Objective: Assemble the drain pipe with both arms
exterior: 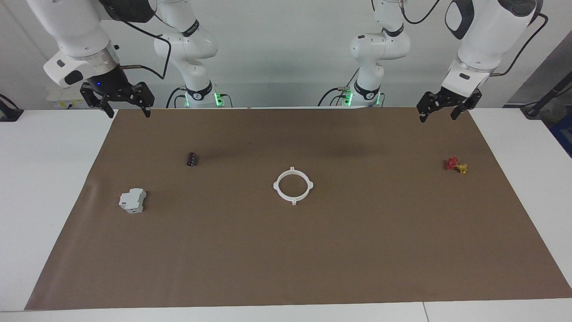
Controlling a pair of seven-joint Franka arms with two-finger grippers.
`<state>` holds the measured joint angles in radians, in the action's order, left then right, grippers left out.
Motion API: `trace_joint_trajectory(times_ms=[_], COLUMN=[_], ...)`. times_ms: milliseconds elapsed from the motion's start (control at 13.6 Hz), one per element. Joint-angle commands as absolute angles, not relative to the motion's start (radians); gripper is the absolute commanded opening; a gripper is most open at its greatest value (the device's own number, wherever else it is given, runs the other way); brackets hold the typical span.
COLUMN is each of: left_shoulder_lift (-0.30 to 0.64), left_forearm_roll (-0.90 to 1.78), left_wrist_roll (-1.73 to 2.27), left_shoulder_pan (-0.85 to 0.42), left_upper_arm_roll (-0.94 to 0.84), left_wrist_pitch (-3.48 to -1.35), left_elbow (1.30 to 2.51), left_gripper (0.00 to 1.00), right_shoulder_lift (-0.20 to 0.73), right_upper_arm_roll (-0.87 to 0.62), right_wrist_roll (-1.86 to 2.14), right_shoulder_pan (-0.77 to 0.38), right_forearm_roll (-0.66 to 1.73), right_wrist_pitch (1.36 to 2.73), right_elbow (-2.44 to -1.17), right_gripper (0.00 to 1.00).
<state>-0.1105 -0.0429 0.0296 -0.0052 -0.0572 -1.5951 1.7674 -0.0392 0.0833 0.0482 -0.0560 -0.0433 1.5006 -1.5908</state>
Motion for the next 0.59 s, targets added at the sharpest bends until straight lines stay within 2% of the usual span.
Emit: trace_joint_trajectory(times_ms=[0, 148, 295, 517], left_shoulder_lift=[-0.078, -0.002, 0.047, 0.008], left_forearm_roll=[-0.025, -0.023, -0.04, -0.04], left_wrist_roll=[0.005, 0.008, 0.018, 0.029], left_shoulder_pan=[0.0, -0.006, -0.012, -0.053], left_upper_arm_roll=[-0.058, -0.06, -0.072, -0.049], left_wrist_pitch=[-1.549, -1.502, -1.407, -1.431], left_elbow=[1.73, 1.656, 1.509, 1.535], left_gripper=[1.0, 1.0, 1.0, 1.0], right_shoulder_lift=[-0.049, -0.049, -0.049, -0.049], right_upper_arm_roll=[0.077, 0.077, 0.075, 0.077], right_wrist_roll=[0.035, 0.035, 0.035, 0.035], right_shoulder_pan=[-0.046, -0.046, -0.046, -0.046], right_forearm_roll=[-0.048, -0.048, -0.048, -0.048], right_wrist_pitch=[1.491, 1.491, 1.491, 1.491], right_elbow=[-1.591, -1.591, -1.591, -1.591], right_gripper=[1.0, 1.0, 1.0, 1.0])
